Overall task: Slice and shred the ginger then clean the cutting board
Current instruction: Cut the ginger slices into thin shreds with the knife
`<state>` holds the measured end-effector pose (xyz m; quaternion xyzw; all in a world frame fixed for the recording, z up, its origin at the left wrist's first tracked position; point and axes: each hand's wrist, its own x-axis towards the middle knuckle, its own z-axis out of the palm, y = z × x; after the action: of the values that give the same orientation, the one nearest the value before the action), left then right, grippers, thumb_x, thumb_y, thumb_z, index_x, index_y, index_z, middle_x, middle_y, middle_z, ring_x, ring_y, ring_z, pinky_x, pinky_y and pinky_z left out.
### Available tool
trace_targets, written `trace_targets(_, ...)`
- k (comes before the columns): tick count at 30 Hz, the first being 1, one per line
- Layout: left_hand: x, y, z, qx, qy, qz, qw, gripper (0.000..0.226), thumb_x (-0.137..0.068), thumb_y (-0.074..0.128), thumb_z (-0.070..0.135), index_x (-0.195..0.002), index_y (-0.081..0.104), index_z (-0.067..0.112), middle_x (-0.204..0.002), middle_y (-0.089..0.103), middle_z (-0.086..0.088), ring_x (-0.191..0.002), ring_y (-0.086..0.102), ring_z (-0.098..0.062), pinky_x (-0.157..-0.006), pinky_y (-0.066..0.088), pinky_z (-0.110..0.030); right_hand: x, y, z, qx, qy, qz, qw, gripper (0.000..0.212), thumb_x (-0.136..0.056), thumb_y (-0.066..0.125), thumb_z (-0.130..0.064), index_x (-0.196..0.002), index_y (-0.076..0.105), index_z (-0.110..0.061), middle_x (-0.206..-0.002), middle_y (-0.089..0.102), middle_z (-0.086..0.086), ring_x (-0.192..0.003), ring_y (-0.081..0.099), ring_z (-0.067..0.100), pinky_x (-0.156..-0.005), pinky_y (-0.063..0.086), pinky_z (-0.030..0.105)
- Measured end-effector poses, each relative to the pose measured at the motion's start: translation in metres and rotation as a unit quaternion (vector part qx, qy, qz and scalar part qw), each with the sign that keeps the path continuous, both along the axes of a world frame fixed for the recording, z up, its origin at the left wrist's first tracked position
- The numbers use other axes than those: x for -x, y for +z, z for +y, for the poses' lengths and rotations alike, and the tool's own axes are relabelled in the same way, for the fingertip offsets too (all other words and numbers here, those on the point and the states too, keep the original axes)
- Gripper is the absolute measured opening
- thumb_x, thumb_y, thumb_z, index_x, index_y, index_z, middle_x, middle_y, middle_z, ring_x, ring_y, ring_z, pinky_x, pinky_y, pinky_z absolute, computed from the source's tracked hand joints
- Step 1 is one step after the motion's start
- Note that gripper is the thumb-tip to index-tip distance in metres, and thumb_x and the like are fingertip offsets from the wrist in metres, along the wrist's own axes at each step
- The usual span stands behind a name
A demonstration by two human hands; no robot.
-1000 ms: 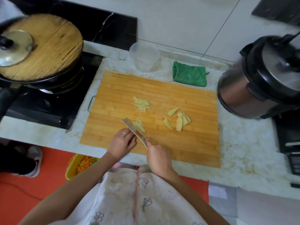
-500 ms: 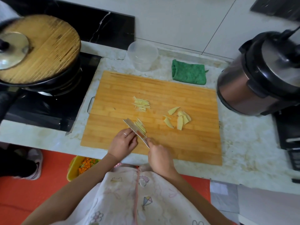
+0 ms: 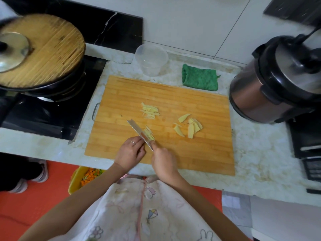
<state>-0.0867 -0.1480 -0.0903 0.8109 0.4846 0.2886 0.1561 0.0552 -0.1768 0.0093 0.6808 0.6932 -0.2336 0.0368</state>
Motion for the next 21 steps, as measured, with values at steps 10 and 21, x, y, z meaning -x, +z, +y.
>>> trace_targets(10, 0.002, -0.001, -0.001, 0.019, 0.000, -0.003, 1.000, 0.028, -0.089, 0.048, 0.016, -0.102, 0.068, 0.000, -0.100, 0.066, -0.013, -0.091, 0.058, -0.026, -0.085, 0.044, -0.030, -0.009, 0.002, -0.013, 0.009, -0.008, 0.017, 1.000, 0.056, -0.094, 0.040, -0.005, -0.146, 0.030, -0.022, -0.102, 0.067, 0.009, -0.094, 0.064, 0.027, -0.063, 0.036, 0.029)
trace_targets(21, 0.002, 0.000, 0.000, 0.020, 0.001, -0.014, 1.000, 0.031, -0.087, 0.047, 0.015, -0.104, 0.068, 0.000, -0.102, 0.066, -0.013, -0.093, 0.056, -0.025, -0.086, 0.044, -0.030, -0.005, 0.002, -0.007, -0.009, 0.007, 0.006, 1.000, 0.054, -0.095, 0.039, -0.005, -0.145, 0.032, -0.023, -0.097, 0.067, 0.011, -0.089, 0.064, 0.029, -0.059, 0.034, 0.032)
